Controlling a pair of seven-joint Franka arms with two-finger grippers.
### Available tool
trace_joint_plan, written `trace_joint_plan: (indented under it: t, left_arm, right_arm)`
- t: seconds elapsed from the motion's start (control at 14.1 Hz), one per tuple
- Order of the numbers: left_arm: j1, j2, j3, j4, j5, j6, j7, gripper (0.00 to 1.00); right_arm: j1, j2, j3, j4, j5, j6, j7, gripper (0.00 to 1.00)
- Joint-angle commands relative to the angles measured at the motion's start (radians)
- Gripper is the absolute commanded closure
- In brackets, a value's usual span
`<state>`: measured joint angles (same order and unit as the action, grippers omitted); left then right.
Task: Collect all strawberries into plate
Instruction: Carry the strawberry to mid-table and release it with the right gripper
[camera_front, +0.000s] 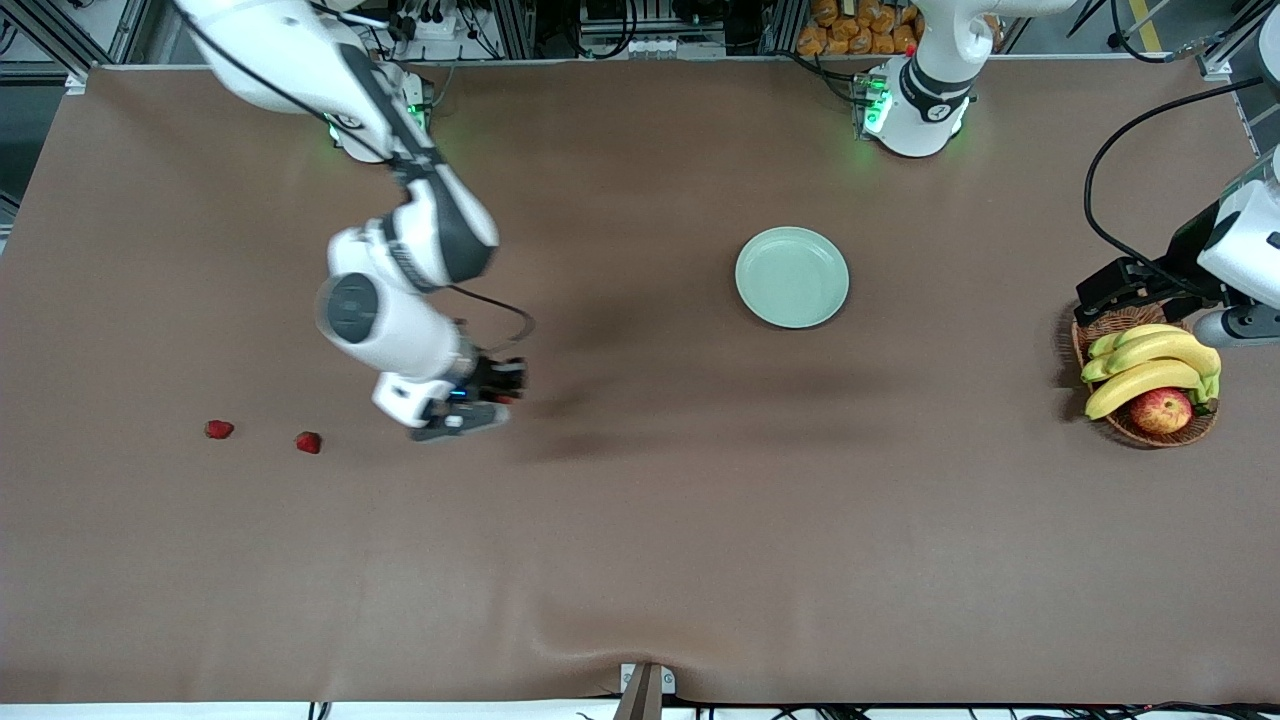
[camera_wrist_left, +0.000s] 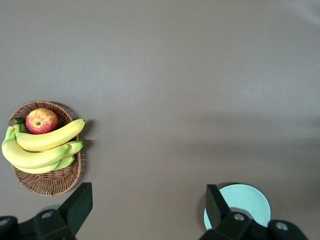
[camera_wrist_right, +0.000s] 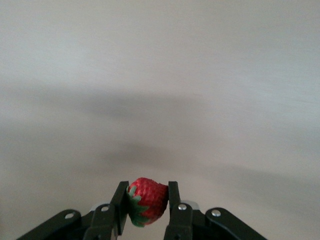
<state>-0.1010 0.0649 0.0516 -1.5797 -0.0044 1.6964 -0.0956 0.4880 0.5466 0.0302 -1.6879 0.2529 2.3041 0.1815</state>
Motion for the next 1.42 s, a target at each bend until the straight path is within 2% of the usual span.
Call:
trace_joint_plan:
  t: [0.0, 0.43, 0.57, 0.85, 0.92, 1.0, 1.14, 1.35]
  left_arm:
    - [0.000, 0.003, 0.001, 0.007, -0.028, -0.006, 0.004, 0.00]
    - [0.001, 0.007, -0.006, 0.007, -0.028, -0.006, 0.004, 0.00]
    - [0.000, 0.012, -0.006, 0.006, -0.028, -0.006, 0.004, 0.00]
    - [0.001, 0.019, -0.006, 0.004, -0.028, -0.006, 0.005, 0.00]
    - [0.000, 0.029, -0.006, 0.004, -0.028, -0.006, 0.005, 0.00]
    - [0.000, 0.030, -0.007, 0.004, -0.028, -0.007, 0.005, 0.00]
    - [-0.008, 0.049, -0.022, 0.007, -0.049, -0.006, 0.004, 0.00]
    - [-0.017, 0.079, -0.039, 0.012, -0.086, -0.003, -0.003, 0.00]
  right_arm:
    - [0.105, 0.165, -0.012, 0.194, 0.008, -0.006, 0.163, 0.99]
    - [0.293, 0.251, -0.012, 0.197, 0.006, 0.162, 0.421, 0.98]
    - [0.310, 0.276, -0.012, 0.197, 0.008, 0.198, 0.447, 0.95]
    - [0.356, 0.311, -0.013, 0.202, -0.001, 0.251, 0.495, 0.69]
    - [0.356, 0.311, -0.015, 0.200, -0.004, 0.258, 0.493, 0.40]
    - [0.354, 0.308, -0.016, 0.200, -0.004, 0.258, 0.495, 0.00]
    - [0.345, 0.288, -0.019, 0.200, -0.006, 0.250, 0.490, 0.00]
    - [0.308, 0.205, -0.030, 0.195, -0.004, 0.181, 0.490, 0.00]
